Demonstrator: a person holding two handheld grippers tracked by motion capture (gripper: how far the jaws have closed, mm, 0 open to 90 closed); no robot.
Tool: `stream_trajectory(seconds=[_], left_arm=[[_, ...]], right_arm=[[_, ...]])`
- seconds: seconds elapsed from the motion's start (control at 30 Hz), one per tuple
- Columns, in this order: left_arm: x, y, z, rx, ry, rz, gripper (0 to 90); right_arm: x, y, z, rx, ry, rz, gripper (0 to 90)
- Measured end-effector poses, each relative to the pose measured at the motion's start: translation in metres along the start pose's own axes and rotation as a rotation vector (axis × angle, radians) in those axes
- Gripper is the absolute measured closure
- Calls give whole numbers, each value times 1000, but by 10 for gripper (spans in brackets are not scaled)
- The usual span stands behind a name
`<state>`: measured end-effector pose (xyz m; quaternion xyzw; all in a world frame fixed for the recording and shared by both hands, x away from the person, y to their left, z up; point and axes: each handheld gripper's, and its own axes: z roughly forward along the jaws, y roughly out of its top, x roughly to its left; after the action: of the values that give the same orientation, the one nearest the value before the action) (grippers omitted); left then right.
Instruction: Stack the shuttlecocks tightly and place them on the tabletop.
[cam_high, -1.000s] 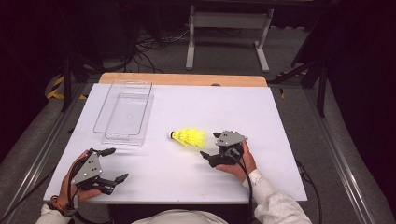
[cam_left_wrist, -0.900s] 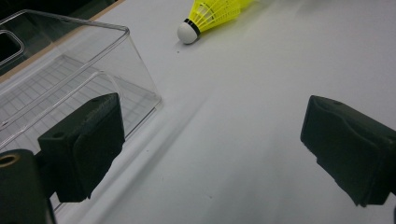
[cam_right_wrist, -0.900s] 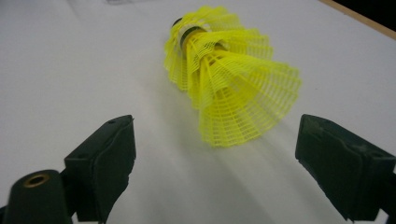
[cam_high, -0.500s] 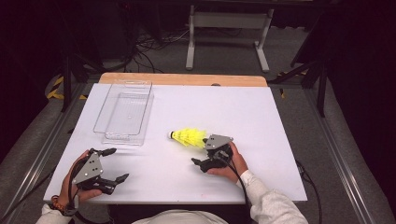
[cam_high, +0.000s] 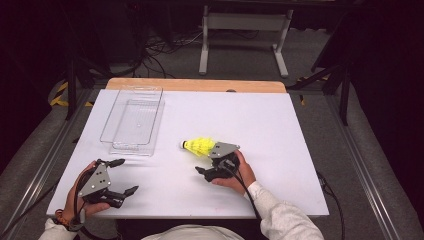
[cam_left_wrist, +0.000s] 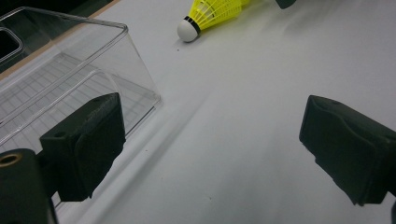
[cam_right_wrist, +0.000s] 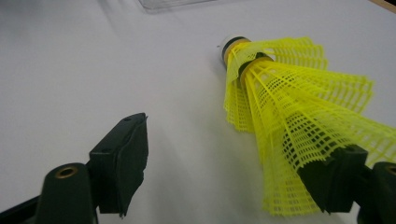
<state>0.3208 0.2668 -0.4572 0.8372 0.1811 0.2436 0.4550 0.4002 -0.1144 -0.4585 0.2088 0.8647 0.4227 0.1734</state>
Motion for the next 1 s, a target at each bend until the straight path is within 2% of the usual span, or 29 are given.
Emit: stream_trajectory(seconds=[0.13, 0.37, 0.47, 0.57, 0.63, 0.87, 1.0], left_arm=[[0, 0, 0, 1, 2, 0, 81], [0, 0, 0, 0, 1, 0, 81], [0, 0, 0, 1, 1, 1, 81], [0, 0, 1, 0, 0, 0, 82], [0, 0, 1, 1, -1, 1, 82], [0, 0, 1, 2, -3, 0, 83], [0, -1, 1, 2, -5, -4, 83]], right_arm=[[0, 4, 5, -3, 5, 9, 269], [1, 10, 14, 4, -16, 36, 311], [1, 11, 20, 28, -51, 59, 310], [0, 12, 24, 30, -77, 85, 324], [1, 14, 27, 38, -121, 110, 378], [-3, 19, 34, 22, -162, 169, 454], [-4, 21, 37, 23, -188, 196, 540]])
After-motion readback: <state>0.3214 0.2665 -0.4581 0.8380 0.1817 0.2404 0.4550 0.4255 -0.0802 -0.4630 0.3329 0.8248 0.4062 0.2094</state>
